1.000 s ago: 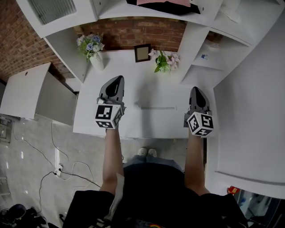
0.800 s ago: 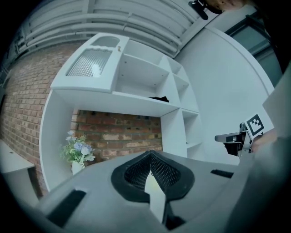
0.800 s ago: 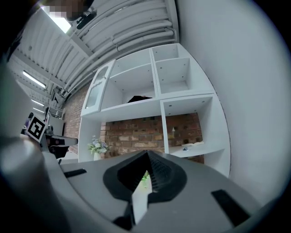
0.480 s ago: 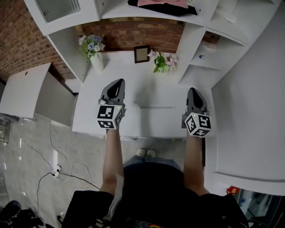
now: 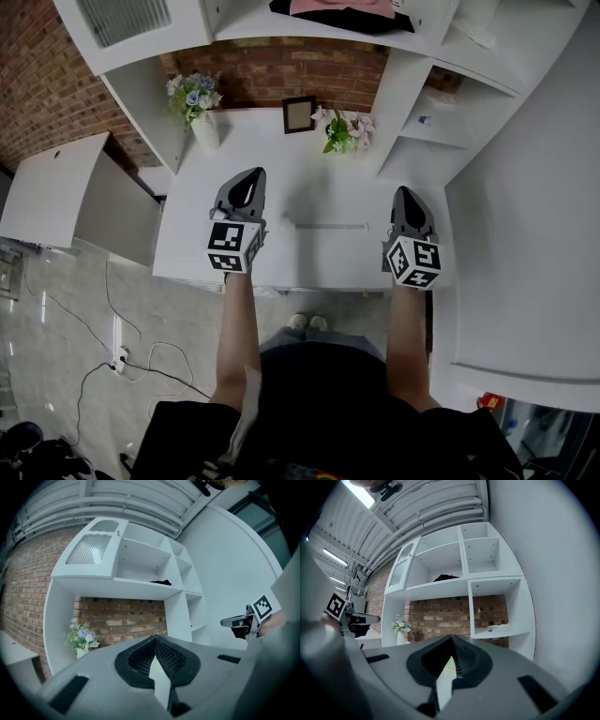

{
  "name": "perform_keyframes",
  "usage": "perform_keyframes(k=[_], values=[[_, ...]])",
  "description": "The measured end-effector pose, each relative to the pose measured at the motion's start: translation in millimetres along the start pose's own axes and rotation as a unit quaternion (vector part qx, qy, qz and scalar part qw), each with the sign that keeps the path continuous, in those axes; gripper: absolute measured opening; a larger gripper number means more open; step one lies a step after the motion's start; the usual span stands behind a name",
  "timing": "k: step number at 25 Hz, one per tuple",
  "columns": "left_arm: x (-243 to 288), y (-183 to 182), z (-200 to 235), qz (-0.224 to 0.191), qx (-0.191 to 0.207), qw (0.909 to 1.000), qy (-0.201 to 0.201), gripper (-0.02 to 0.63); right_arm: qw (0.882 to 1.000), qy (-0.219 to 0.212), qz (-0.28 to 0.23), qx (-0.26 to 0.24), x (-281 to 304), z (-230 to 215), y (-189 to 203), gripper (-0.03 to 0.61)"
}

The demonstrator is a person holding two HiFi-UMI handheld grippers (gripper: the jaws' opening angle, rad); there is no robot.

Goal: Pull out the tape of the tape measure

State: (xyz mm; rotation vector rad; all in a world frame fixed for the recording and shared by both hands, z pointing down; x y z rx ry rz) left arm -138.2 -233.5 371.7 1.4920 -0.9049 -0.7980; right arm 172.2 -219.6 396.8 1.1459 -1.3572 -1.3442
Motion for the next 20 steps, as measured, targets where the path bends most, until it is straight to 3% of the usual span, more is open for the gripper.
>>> perform_keyframes(k=[20], values=[[2.5, 8.9, -4.7, 0.02, 0.001, 0.9997, 0.014, 0.009, 1.0, -0.009, 0.009, 0.01, 2.7, 3.1, 5.3, -0.005]])
Point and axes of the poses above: the fingertips, and each gripper's own axes: x forward along the fingers, z to its left, y out of its underside, the point moved 3 cm from there along -x, backward along the fingers, and after that the axes turned 3 degrees about y, right-handed, at the moved point
